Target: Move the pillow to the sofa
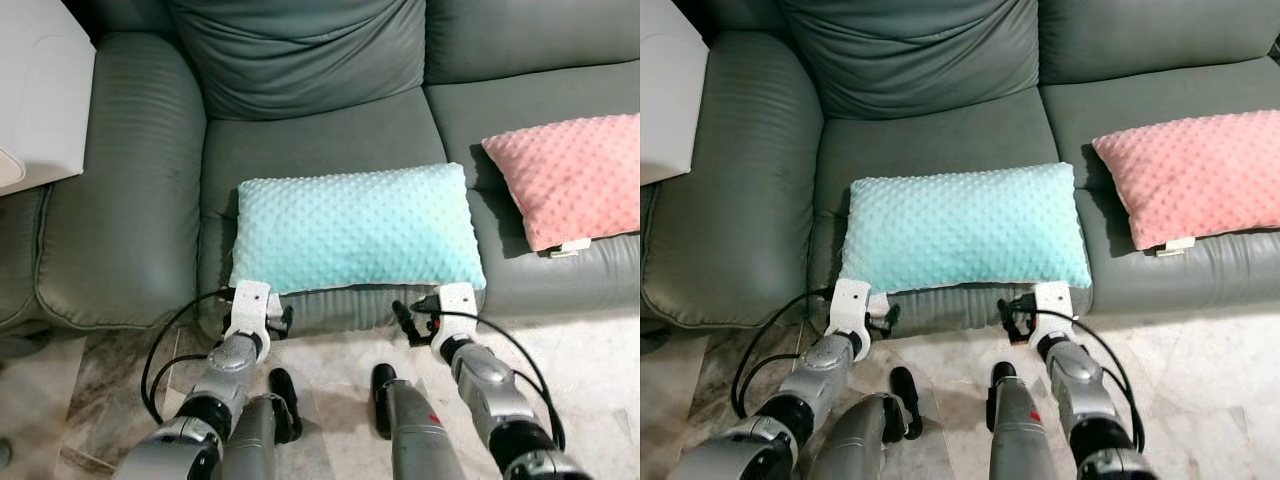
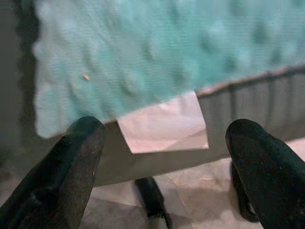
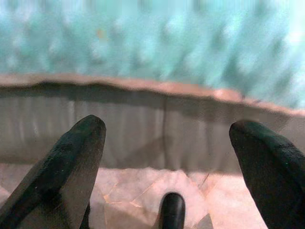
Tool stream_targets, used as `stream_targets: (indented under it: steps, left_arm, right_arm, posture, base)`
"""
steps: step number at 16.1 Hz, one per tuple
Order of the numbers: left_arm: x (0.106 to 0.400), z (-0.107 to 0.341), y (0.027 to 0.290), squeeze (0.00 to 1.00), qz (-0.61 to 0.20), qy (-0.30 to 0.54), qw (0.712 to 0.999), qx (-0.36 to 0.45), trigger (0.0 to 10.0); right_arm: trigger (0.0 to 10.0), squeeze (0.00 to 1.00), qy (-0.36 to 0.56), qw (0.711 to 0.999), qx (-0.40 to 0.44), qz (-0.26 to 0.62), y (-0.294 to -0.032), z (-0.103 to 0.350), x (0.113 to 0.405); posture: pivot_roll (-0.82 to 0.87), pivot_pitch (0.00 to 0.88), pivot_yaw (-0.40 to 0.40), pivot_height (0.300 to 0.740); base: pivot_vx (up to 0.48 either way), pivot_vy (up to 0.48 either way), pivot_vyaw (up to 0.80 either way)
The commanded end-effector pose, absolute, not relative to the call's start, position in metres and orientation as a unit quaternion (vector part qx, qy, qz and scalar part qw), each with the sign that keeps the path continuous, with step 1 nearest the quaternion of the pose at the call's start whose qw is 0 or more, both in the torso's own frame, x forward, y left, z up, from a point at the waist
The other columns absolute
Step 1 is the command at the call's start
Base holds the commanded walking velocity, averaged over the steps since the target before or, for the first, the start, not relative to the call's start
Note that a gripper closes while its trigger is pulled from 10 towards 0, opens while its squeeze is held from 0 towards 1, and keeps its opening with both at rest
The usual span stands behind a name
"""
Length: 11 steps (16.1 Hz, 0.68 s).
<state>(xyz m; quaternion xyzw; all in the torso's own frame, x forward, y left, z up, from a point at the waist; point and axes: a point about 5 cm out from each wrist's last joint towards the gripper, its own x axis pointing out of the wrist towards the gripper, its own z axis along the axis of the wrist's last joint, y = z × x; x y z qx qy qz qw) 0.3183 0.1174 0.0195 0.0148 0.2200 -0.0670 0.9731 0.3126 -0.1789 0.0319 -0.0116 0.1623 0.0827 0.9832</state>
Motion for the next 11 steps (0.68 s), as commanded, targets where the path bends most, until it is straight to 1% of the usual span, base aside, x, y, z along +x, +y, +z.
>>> stream_targets:
  steps: [1,3,8,11]
  left_arm:
    - [0.308,0.006,0.12,0.0,-0.048,0.251,0.967,0.006,10.0]
    - [0.311,0.009,0.118,0.0,-0.045,0.249,0.967,0.001,10.0]
    - [0.324,0.023,0.12,0.0,-0.033,0.236,0.971,0.0,10.0]
    - [0.328,0.026,0.122,0.0,-0.025,0.232,0.972,0.0,10.0]
  right_arm:
    - [10.0,0.0,0.177,0.981,0.0,0.078,-0.177,0.023,0.308]
    - [10.0,0.0,0.17,0.982,0.002,0.079,-0.177,0.028,0.313]
    - [10.0,0.0,0.16,0.986,0.016,0.051,-0.193,0.04,0.326]
    - [10.0,0.0,0.16,0.986,0.007,0.046,-0.198,0.044,0.329]
  posture:
    - [-0.1,0.464,0.119,0.74]
    - [-0.11,0.467,0.119,0.74]
    - [-0.1,0.476,0.123,0.74]
    - [-0.09,0.482,0.125,0.74]
  base:
    - [0.0,0.0,0.0]
    - [0.0,0.0,0.0]
    - [0.0,0.0,0.0]
    - [0.0,0.0,0.0]
